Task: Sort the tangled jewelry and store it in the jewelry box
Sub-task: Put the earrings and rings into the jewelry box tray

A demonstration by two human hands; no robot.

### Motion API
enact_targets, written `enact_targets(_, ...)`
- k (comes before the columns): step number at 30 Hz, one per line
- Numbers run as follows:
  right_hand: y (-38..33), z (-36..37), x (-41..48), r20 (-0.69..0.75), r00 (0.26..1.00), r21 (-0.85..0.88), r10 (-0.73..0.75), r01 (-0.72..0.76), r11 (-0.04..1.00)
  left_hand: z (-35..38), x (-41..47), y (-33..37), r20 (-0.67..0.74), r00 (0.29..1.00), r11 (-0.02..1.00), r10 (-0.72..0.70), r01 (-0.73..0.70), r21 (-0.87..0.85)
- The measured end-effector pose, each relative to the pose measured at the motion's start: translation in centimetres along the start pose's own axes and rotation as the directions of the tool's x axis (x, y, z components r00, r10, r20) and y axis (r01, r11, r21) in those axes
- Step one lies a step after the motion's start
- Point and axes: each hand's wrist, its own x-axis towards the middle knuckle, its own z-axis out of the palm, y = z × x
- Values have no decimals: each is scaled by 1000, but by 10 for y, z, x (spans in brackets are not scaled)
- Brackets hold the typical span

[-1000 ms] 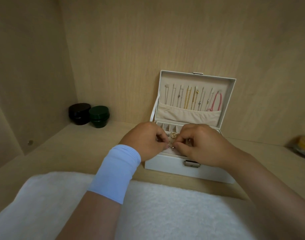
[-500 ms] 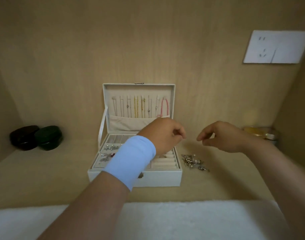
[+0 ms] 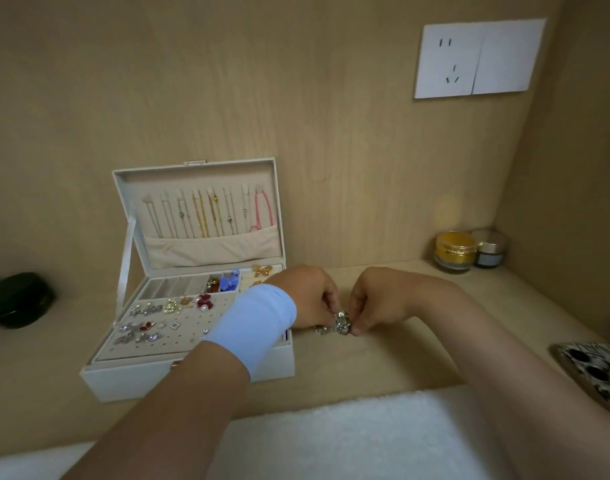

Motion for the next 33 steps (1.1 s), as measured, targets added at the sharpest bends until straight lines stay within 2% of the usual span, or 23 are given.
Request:
enact_targets(4, 3, -3, -3, 52, 999, 13, 14, -14, 1000, 4, -1, 2, -25, 1000, 999, -4, 3, -49)
enact_targets(8, 10, -13, -11, 75, 997, 180, -25, 12, 984, 5, -5, 8, -81, 997, 972, -12, -7, -236)
enact_targets(12, 10, -19, -14, -100, 993, 423, -69, 105, 900, 0, -10, 6, -112, 993, 873, -39, -20, -486)
enact_targets(14, 8, -19, -14, -183, 982, 521, -53, 142, 842, -2, -12, 1, -178, 981, 834, -77, -34, -551)
enact_targets(16, 7, -21, -13, -192, 981, 576, -36, 142, 805, -5, -13, -4, -242, 964, 809, -114, -52, -586)
enact_targets(18, 5, -19, -11, -150, 988, 504, -18, 92, 859, -7, -14, -9, -285, 948, 831, -144, -41, -555)
enact_targets(20, 0, -14, -8, -121, 993, 271, 12, 21, 962, -7, -16, -11, -305, 939, 882, -156, -7, -471)
enact_targets(22, -6, -5, -4, -95, 995, 60, 28, -22, 998, -8, -18, -11, -311, 940, 920, -138, 5, -393)
enact_targets(23, -9, 0, -2, -81, 996, 11, 34, -33, 999, -7, -19, -10, -307, 943, 927, -127, 3, -375)
enact_targets(30, -17, 5, -4, -47, 997, -87, 59, -63, 994, -15, -32, -11, -281, 957, 920, -75, -43, -390)
enact_targets(33, -24, 2, -12, -33, 996, -77, 80, -83, 994, -20, -39, -18, -289, 955, 906, -67, -63, -418)
